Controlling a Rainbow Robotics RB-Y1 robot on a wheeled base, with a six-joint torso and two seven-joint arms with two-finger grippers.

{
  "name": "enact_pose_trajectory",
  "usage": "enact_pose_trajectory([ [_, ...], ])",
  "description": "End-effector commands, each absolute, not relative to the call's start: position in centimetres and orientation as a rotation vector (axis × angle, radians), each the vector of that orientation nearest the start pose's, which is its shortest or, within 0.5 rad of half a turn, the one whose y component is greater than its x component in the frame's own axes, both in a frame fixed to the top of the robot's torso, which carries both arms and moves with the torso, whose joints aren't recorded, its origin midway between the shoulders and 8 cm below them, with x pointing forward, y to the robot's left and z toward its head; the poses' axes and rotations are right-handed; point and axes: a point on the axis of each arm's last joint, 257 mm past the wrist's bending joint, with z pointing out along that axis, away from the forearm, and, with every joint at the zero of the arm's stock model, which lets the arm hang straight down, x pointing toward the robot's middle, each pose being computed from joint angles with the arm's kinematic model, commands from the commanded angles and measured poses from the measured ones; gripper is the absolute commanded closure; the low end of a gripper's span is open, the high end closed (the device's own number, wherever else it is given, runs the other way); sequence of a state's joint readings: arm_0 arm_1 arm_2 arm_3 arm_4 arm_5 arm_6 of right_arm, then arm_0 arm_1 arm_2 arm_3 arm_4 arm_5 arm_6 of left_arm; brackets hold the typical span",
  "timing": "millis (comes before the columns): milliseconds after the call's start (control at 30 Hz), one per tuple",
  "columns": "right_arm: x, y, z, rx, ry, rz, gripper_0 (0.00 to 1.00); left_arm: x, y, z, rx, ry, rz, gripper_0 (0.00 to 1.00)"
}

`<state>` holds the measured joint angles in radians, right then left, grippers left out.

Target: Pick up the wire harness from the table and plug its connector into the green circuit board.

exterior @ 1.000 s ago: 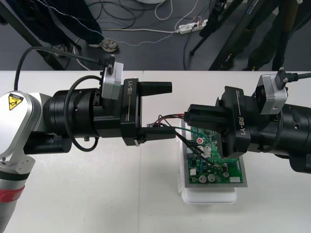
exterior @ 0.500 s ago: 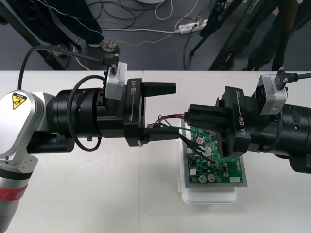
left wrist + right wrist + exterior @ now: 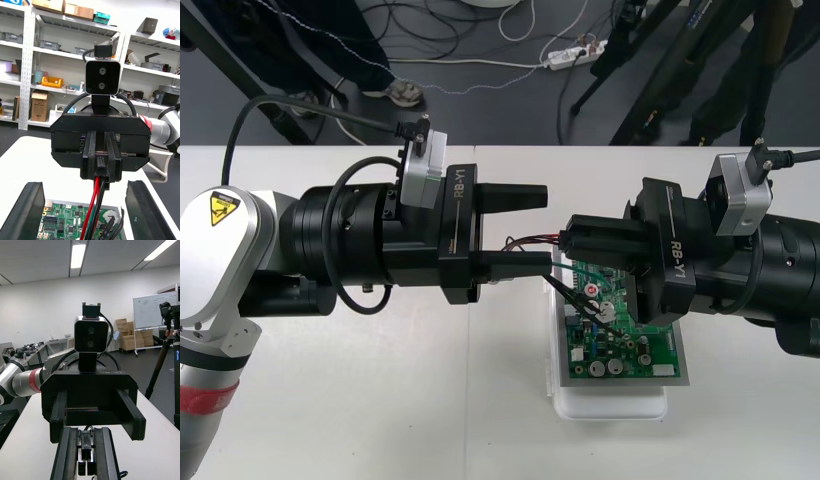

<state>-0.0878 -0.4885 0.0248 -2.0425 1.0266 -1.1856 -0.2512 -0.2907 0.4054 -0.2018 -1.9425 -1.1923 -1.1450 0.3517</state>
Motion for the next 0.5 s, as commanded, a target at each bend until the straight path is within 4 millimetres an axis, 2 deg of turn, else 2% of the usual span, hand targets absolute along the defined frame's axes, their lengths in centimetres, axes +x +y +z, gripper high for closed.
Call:
enact_pose_trajectory([
  [33, 29.00, -3.21, -1.60, -1.155, 0.916, 1.060, 1.00, 30.12, -4.86, -1.53, 1.273, 0.927, -1.173, 0.41],
  [100, 28.99, -3.21, -1.61, -1.153, 0.917, 1.061, 1.00, 30.14, -4.85, -1.46, 1.271, 0.925, -1.172, 0.44],
  [233, 29.00, -3.20, -1.57, -1.154, 0.915, 1.060, 1.00, 30.15, -4.83, -1.51, 1.271, 0.924, -1.170, 0.56],
  [500, 29.03, -3.22, -1.58, -1.154, 0.918, 1.060, 1.00, 30.07, -4.87, -1.43, 1.273, 0.918, -1.170, 0.62],
])
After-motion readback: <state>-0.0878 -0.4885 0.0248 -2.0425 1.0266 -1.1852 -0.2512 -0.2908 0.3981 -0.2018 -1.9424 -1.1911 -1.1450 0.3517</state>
